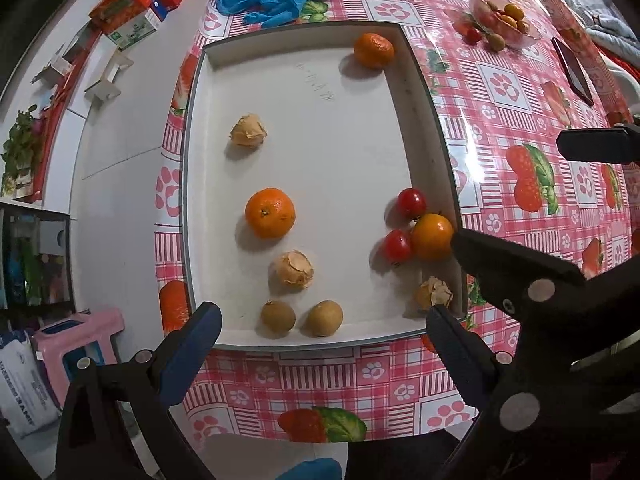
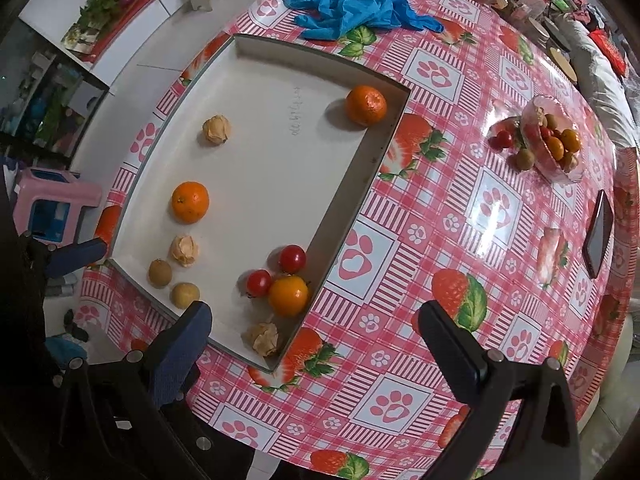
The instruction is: Organize fruits
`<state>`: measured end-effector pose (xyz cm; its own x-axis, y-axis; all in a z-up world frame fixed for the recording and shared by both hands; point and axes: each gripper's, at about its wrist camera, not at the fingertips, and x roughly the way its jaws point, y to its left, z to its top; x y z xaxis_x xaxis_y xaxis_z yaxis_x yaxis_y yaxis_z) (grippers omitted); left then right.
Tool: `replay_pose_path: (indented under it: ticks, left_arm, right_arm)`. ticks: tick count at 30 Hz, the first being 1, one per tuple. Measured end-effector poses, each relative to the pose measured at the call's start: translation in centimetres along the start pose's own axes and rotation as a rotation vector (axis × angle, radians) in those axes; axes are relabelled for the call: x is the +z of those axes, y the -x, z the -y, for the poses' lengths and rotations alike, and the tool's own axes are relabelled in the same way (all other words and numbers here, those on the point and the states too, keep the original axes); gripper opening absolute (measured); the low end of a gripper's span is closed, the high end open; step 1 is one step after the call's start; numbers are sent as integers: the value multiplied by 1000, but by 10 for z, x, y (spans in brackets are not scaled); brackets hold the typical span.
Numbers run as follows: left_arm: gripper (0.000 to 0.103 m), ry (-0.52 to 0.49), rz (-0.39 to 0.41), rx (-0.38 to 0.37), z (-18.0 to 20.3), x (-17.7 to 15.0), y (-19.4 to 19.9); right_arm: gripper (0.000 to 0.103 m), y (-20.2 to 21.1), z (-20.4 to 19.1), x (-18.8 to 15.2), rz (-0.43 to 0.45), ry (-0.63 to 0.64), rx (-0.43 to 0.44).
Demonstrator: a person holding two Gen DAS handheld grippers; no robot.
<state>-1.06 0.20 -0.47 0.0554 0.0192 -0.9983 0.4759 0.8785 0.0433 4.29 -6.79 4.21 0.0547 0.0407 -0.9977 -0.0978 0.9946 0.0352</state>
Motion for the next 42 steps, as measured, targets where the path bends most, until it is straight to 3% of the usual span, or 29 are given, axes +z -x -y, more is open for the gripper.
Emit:
replay_pose_path:
  ticks: [42]
  left_arm:
    - [103, 0, 0, -14, -5, -2, 0]
  right_arm:
    - [103, 2, -4, -5, 0, -5, -9]
